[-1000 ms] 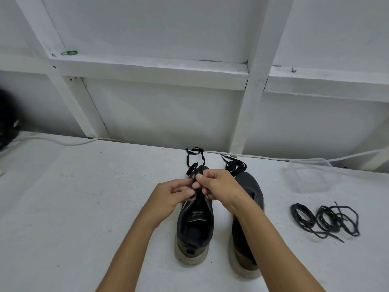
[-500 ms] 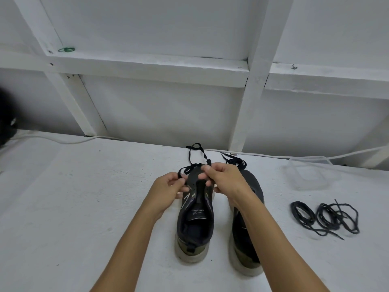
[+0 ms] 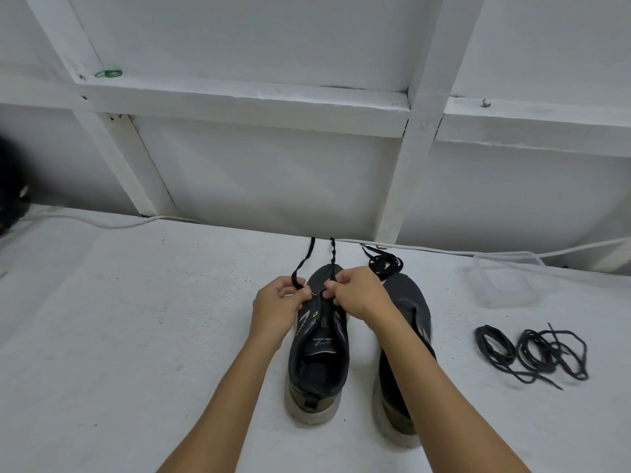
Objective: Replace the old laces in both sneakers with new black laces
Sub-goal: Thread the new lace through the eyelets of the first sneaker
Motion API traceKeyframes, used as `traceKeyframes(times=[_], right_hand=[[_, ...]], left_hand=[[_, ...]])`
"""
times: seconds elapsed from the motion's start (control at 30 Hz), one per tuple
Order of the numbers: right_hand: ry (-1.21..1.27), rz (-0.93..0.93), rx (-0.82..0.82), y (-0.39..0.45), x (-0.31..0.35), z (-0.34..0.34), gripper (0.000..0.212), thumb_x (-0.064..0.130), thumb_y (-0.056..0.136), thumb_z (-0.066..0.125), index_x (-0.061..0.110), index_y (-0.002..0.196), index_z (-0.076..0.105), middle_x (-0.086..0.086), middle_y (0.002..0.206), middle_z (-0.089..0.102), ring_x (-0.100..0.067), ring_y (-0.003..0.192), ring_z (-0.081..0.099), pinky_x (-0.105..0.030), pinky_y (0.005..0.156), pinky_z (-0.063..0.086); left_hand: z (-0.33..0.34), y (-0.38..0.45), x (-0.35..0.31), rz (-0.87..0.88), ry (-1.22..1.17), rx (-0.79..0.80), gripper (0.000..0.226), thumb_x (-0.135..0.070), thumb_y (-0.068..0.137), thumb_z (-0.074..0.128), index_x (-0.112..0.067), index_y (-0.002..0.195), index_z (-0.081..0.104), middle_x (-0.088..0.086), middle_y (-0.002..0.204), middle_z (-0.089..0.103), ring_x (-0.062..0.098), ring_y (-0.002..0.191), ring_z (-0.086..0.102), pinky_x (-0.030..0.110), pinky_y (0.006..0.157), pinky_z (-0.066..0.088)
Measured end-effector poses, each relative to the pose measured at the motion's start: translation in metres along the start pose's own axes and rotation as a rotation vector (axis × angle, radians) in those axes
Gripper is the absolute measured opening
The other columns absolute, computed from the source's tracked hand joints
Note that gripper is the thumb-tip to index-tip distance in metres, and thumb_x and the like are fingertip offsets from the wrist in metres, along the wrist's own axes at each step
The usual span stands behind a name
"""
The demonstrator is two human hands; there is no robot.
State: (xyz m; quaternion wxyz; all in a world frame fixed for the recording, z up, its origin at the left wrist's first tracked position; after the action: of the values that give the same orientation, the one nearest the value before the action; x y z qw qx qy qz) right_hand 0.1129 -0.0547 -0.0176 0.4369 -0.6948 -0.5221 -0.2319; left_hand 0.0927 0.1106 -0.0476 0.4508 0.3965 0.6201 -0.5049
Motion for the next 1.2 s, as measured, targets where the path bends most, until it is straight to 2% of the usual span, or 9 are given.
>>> traceKeyframes(times=[0.27, 0.43, 0.53, 0.67, 0.73, 0.83, 0.97, 1.07, 1.2], right_hand=[[0.037, 0.004, -0.002, -0.001, -0.004, 0.006, 0.03, 0.023, 0.099, 0.062, -0.004, 0.111, 0.068, 0.005, 0.086, 0.078, -0.012, 0.08, 0.063, -0.038, 0.089, 0.055], [0.081, 0.016, 0.03, -0.001, -0.008, 0.009, 0.028, 0.024, 0.1, 0.062, 0.014, 0.074, 0.065, 0.007, 0.085, 0.078, -0.01, 0.077, 0.061, -0.037, 0.088, 0.055], [0.135, 0.024, 0.043, -0.001, -0.01, 0.009, 0.028, 0.024, 0.1, 0.061, 0.017, 0.073, 0.065, 0.007, 0.083, 0.078, -0.01, 0.073, 0.059, -0.036, 0.084, 0.056], [0.4, 0.124, 0.015, -0.006, -0.012, 0.005, 0.018, 0.021, 0.102, 0.058, 0.008, 0.1, 0.071, 0.0, 0.087, 0.077, -0.007, 0.064, 0.058, -0.022, 0.06, 0.053], [0.538, 0.179, -0.001, -0.008, -0.017, 0.004, 0.015, 0.021, 0.102, 0.059, 0.011, 0.097, 0.07, 0.0, 0.087, 0.077, -0.006, 0.064, 0.061, -0.02, 0.056, 0.054], [0.62, 0.219, -0.045, -0.011, -0.019, 0.005, 0.015, 0.02, 0.101, 0.059, 0.012, 0.092, 0.069, 0.0, 0.088, 0.077, -0.008, 0.068, 0.061, -0.022, 0.059, 0.054], [0.668, 0.177, -0.314, -0.012, -0.024, 0.004, 0.023, 0.025, 0.098, 0.062, 0.017, 0.076, 0.068, 0.002, 0.081, 0.075, -0.012, 0.059, 0.052, -0.031, 0.059, 0.042], [0.665, 0.157, -0.435, -0.018, -0.03, 0.009, 0.031, 0.032, 0.096, 0.064, 0.015, 0.07, 0.062, 0.003, 0.067, 0.065, -0.013, 0.053, 0.044, -0.031, 0.06, 0.039], [0.966, 0.199, -0.443, -0.026, -0.035, 0.019, 0.013, 0.025, 0.1, 0.063, 0.014, 0.1, 0.07, -0.003, 0.075, 0.065, -0.011, 0.059, 0.056, -0.024, 0.051, 0.048]], left_hand=[[0.0, -0.004, -0.003, 0.118, 0.25, -0.056, 0.009, -0.016, 0.084, 0.078, -0.024, 0.086, 0.073, -0.007, 0.081, 0.074, -0.004, 0.075, 0.067, 0.011, 0.071, 0.05], [0.005, -0.006, -0.006, 0.21, 0.307, -0.05, 0.007, -0.013, 0.084, 0.077, -0.018, 0.087, 0.074, -0.01, 0.079, 0.074, -0.005, 0.075, 0.067, 0.007, 0.069, 0.049], [0.009, -0.004, -0.007, 0.237, 0.374, -0.064, 0.008, -0.014, 0.084, 0.077, -0.017, 0.091, 0.076, -0.012, 0.078, 0.073, -0.007, 0.074, 0.066, 0.003, 0.067, 0.046], [0.014, -0.008, -0.013, 0.247, 0.542, -0.053, 0.018, -0.021, 0.088, 0.072, -0.022, 0.106, 0.075, -0.012, 0.08, 0.072, 0.005, 0.082, 0.068, 0.016, 0.073, 0.047], [0.018, -0.008, -0.018, 0.244, 0.624, 0.001, 0.03, -0.027, 0.089, 0.071, -0.027, 0.119, 0.07, -0.004, 0.092, 0.075, 0.013, 0.091, 0.068, 0.023, 0.078, 0.047], [0.024, -0.008, -0.026, 0.218, 0.779, 0.078, 0.038, -0.034, 0.08, 0.076, -0.029, 0.116, 0.065, -0.005, 0.094, 0.072, 0.017, 0.093, 0.066, 0.025, 0.073, 0.045], [0.029, -0.004, -0.034, 0.188, 0.847, 0.074, 0.047, -0.011, 0.087, 0.065, -0.017, 0.132, 0.052, 0.005, 0.105, 0.068, 0.024, 0.097, 0.062, 0.028, 0.075, 0.043], [0.029, 0.0, -0.035, 0.185, 0.892, 0.094, 0.034, -0.001, 0.086, 0.056, -0.018, 0.114, 0.05, 0.007, 0.096, 0.063, 0.023, 0.084, 0.059, 0.03, 0.065, 0.045], [0.032, 0.007, -0.035, 0.23, 1.005, 0.188, 0.032, 0.0, 0.085, 0.055, -0.027, 0.096, 0.068, 0.006, 0.1, 0.066, 0.022, 0.082, 0.06, 0.026, 0.068, 0.047]])
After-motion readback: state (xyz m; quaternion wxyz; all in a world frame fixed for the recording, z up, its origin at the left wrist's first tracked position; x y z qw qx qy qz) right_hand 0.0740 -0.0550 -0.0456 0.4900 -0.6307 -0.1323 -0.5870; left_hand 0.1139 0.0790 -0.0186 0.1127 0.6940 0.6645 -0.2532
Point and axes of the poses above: each hand's wrist, its own y-axis towards the middle knuckle, its own z-axis out of the palm, x = y × z, the point moved 4 cm from there along y, towards the middle knuckle
